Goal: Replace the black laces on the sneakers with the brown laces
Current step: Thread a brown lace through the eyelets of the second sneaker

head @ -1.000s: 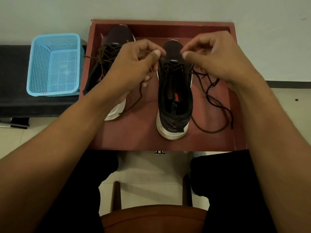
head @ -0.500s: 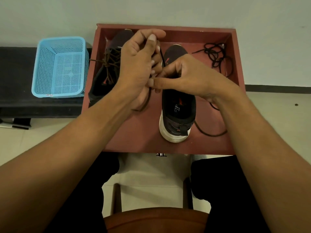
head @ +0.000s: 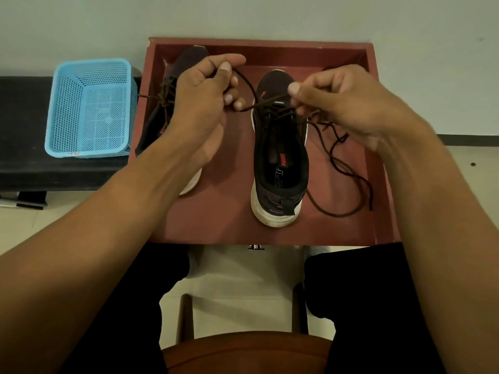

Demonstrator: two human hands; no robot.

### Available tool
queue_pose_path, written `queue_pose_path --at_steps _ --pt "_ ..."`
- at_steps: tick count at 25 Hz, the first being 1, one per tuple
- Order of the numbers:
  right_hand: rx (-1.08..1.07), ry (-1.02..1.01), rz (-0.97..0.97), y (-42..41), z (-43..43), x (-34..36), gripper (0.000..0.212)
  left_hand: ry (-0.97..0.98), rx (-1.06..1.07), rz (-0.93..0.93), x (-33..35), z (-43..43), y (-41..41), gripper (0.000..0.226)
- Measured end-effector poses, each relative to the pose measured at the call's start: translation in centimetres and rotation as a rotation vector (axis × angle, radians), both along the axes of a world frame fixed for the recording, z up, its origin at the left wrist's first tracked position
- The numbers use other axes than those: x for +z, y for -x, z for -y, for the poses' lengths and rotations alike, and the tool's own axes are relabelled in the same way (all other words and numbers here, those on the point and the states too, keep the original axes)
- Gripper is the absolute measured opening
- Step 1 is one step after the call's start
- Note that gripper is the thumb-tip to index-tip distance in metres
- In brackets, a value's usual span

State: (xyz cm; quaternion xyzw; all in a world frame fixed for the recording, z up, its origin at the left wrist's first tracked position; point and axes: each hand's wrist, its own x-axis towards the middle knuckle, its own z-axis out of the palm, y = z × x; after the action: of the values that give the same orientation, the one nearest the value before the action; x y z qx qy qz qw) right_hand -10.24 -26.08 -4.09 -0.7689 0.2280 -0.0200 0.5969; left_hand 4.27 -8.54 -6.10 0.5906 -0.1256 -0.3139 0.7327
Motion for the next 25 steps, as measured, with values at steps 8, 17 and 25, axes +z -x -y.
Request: queue_pose_path --at_steps 8,17,25 --pt "-0.108 0.073 0.007 0.3 1.0 -0.6 0.026 -0.542 0.024 0.772 -1.6 -0.6 -0.8 0.02" --pt "-0.104 0.159 0.021 -0.6 -1.1 0.5 0.029 -0.339 -0.212 0.972 0.3 0.2 1.9 0.015" --pt "0.057 0.305 -0.459 0.5 -0.8 0.9 0.036 -0.485 -0.227 0.986 -0.3 0.6 1.9 0.014"
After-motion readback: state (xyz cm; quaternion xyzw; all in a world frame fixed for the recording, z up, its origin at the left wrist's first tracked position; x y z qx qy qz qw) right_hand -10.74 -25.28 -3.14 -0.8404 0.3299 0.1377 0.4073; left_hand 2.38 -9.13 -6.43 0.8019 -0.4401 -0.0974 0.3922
